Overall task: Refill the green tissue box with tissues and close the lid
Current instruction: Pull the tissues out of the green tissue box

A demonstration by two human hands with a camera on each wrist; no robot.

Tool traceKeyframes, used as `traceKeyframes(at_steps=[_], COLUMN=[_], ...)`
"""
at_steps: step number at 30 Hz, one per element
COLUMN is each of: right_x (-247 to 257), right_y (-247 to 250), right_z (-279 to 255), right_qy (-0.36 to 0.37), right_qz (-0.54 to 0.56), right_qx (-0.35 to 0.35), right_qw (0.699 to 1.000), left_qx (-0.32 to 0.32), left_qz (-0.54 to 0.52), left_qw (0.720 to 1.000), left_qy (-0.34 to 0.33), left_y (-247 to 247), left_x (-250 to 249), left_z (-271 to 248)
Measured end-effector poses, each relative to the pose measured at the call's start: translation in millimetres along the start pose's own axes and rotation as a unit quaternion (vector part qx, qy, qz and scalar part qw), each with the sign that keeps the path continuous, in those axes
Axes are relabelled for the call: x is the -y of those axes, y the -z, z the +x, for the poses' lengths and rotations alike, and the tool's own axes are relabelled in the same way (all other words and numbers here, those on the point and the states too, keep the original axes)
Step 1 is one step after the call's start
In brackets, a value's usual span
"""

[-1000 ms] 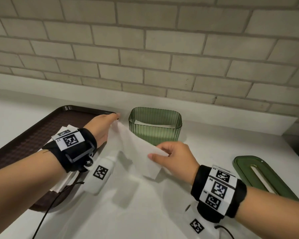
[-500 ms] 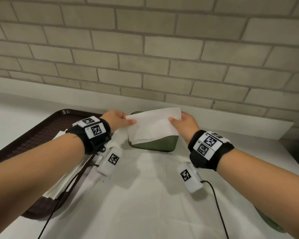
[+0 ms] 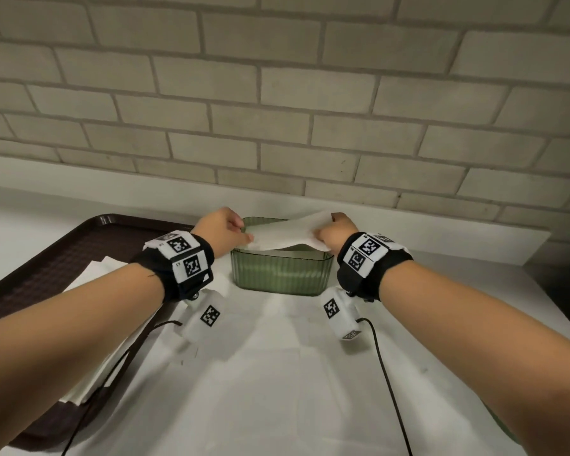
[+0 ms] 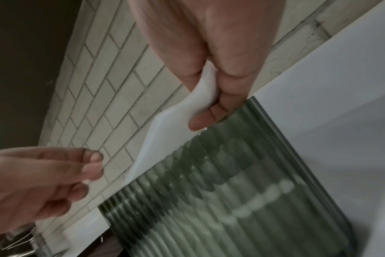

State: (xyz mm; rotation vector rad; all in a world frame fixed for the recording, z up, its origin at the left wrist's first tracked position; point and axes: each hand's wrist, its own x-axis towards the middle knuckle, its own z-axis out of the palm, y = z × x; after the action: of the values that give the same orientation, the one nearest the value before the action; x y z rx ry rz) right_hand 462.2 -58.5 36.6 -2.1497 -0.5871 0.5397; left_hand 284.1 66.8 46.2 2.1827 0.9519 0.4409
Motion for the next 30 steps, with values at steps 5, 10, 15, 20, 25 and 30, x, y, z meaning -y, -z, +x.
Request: traceKeyframes(at_steps=[5, 10, 15, 20, 25, 30], right_x=[1.6, 4.5, 7.8, 6.9, -1.8, -12.6], right_y=[-0.1, -9.0, -12.9, -5.0, -1.3, -4.9], right_z=[3.7, 3.1, -0.7, -6.4, -23.4, -67.3], right_qy=[0.007, 0.015, 0.093, 0.163, 0.277, 0.346], right_qz=[-0.024, -0.128, -0.251, -0.273, -0.169, -0.171], right_qx=[0.027, 0.035, 0.008, -0.011, -0.062, 0.087], right_qw=[0.999, 0.991, 0.963, 0.948, 0.944, 0.918], left_qx=[0.232, 0.289, 0.278, 0.275, 0.276, 0.260], left_qz=[0.196, 0.256, 0.255, 0.278, 0.261, 0.240], left_qw=[0.953, 0.922, 0.925, 0.920, 0.925, 0.935], left_qy=[-0.014, 0.028, 0.039, 0.025, 0.025, 0.013], left_y=[-5.7, -20.5, -25.8, -29.2, -31.0, -30.9], left_x=[14.6, 48.9, 56.4, 56.3, 55.8, 59.3], left_z=[-45.3, -67.5, -76.1, -77.7, -76.1, -75.3])
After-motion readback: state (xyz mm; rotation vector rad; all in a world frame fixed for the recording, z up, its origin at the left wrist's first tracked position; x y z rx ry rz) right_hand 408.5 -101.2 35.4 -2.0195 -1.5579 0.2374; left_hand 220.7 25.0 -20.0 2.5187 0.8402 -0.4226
